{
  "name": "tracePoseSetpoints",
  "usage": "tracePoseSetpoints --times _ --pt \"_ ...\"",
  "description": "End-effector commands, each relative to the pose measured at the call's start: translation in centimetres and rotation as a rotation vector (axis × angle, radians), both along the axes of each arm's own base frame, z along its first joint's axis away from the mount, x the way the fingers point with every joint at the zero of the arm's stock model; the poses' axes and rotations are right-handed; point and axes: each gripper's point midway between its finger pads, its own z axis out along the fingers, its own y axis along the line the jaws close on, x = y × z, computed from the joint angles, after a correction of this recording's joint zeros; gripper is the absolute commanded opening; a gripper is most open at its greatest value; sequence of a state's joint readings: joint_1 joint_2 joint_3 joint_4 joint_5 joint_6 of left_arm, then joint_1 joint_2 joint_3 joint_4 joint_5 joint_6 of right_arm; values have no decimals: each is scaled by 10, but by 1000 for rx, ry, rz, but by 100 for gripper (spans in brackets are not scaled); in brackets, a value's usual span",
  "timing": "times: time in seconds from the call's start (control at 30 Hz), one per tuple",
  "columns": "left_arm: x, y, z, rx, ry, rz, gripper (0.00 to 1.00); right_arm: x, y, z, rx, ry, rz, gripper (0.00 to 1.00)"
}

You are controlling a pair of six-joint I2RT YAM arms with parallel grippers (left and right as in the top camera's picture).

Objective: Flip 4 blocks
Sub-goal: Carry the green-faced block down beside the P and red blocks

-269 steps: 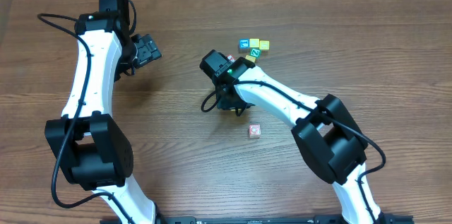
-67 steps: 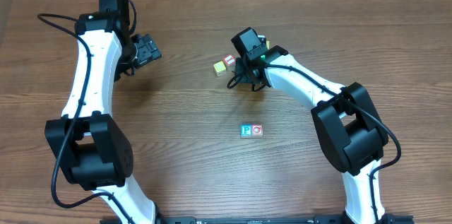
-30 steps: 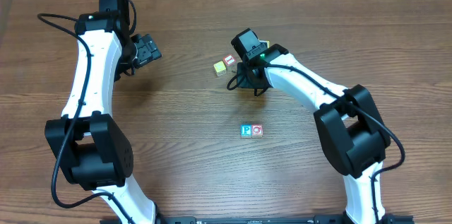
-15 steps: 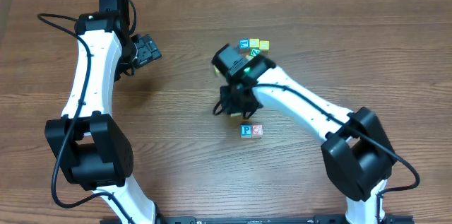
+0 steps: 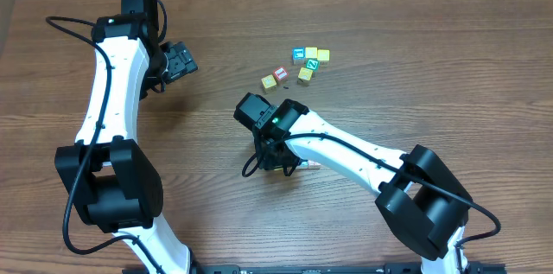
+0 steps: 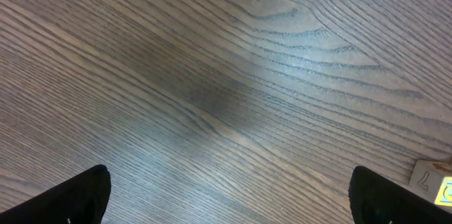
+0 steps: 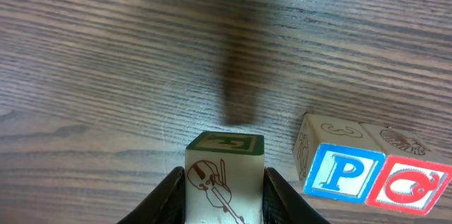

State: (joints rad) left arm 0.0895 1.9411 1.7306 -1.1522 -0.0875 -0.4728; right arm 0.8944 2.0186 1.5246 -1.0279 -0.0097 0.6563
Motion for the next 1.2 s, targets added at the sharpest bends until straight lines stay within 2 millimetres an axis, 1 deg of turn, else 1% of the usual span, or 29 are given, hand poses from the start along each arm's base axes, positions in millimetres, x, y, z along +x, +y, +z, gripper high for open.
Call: tracePoseSetpoints --times 0.0,0.07,0.13,0.17,0.27,0.37,0.43,0.47,0.6,0.67,0.7,0.77,0.8,1.03,1.1,1.17 --pt "3 3 12 9 -35 18 100 3 -4 2 -9 -30 -28 33" --pt "3 3 12 9 -35 18 100 3 -5 2 -9 -29 -28 42" --pt "3 3 12 9 -35 18 100 3 -4 2 -7 -31 -27 54" --pt "3 3 12 9 -35 18 100 4 -3 2 -4 -33 -27 57" --pt "3 3 12 9 -35 18 100 8 1 6 13 -47 -29 61" --pt "3 3 12 9 -35 18 100 14 9 18 42 -67 8 62" --pt "3 3 12 9 -35 18 100 17 17 27 74 -75 32 59" --pt "3 3 12 9 -35 18 100 17 25 33 101 -74 41 54" --pt "3 3 12 9 -35 18 100 11 30 31 104 -72 78 42" --pt "3 3 12 9 -35 18 100 7 30 28 92 -72 93 30" --pt "3 3 12 9 -35 18 100 4 31 25 85 -71 102 22" --pt "3 3 12 9 -35 18 100 -3 31 20 73 -63 129 13" --pt "3 3 12 9 -35 18 100 -7 29 17 63 -54 134 11" --pt "3 3 12 9 -35 18 100 -32 25 0 17 -22 181 11" --pt "3 3 12 9 -35 18 100 -32 20 -3 -13 -38 184 11" --pt "3 3 12 9 -35 18 100 -26 13 -6 -49 -72 179 11"
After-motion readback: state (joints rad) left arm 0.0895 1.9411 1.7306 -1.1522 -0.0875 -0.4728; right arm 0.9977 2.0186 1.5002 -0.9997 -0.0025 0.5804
